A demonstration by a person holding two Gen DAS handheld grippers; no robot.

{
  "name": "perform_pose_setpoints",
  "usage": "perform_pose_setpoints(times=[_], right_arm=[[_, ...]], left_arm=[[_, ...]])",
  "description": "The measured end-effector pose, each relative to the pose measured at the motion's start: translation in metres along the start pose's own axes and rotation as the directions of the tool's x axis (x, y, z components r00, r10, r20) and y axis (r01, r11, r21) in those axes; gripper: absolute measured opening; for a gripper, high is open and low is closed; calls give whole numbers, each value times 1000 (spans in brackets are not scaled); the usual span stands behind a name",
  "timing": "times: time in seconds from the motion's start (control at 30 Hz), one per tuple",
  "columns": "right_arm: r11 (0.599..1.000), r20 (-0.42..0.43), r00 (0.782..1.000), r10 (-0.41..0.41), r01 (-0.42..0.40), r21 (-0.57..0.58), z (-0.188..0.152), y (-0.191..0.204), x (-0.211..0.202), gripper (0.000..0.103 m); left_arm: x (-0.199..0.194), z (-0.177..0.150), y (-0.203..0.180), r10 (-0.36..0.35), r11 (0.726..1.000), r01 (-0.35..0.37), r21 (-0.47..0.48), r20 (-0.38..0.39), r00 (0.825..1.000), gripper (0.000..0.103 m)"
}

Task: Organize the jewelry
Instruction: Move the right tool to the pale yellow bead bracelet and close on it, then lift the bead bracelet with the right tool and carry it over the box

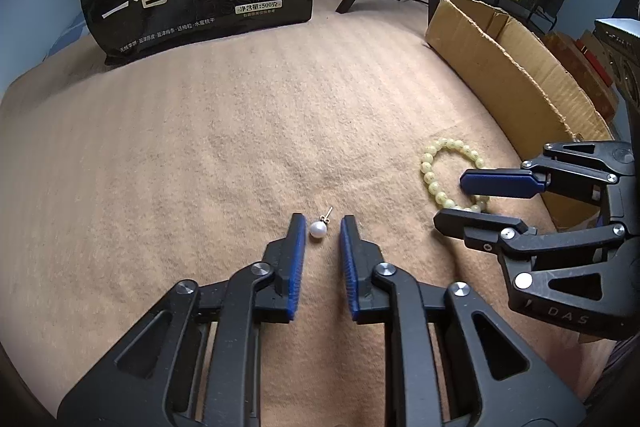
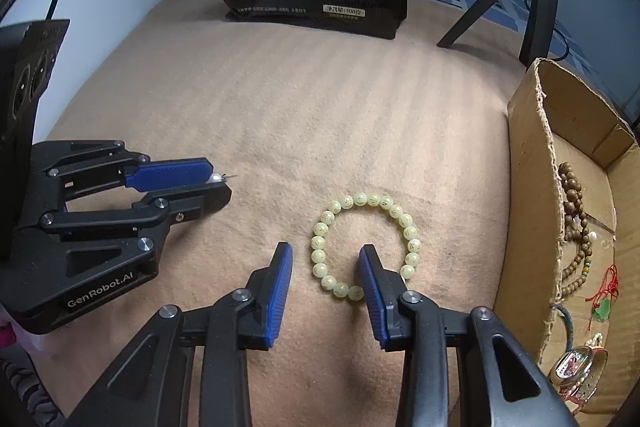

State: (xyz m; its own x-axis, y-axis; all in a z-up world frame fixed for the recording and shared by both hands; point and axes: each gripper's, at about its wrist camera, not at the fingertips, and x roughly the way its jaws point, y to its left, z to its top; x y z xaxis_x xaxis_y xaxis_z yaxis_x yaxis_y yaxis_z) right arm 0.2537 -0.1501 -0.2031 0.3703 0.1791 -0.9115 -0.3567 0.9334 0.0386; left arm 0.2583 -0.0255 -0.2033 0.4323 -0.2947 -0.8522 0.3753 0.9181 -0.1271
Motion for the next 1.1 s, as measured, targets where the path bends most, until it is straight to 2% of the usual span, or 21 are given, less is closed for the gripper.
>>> perform_pose_setpoints(times=[0.2, 0.37, 0.43, 0.73, 1.1], right_arm=[[1000, -1, 1000, -15, 15, -7, 0, 1, 4, 31], [1000, 0, 1000, -20, 20, -22, 1, 5, 4, 10], [1000, 2, 1000, -21, 21, -21, 1, 5, 4, 5], [1000, 32, 999, 3, -3, -2, 1, 1, -9, 5], [999, 109, 994, 30, -34, 35, 0, -8, -46, 5]], left_arm=[[4, 2, -1, 5, 1000, -5, 5, 0, 1000, 9], [3, 2, -1, 10, 1000, -10, 6, 3, 1000, 8], [2, 3, -1, 10, 1000, -10, 2, 4, 1000, 8], [-13, -1, 1, 19, 1000, -18, -12, 20, 1000, 8], [-38, 4, -8, 9, 999, -7, -33, 57, 998, 8]])
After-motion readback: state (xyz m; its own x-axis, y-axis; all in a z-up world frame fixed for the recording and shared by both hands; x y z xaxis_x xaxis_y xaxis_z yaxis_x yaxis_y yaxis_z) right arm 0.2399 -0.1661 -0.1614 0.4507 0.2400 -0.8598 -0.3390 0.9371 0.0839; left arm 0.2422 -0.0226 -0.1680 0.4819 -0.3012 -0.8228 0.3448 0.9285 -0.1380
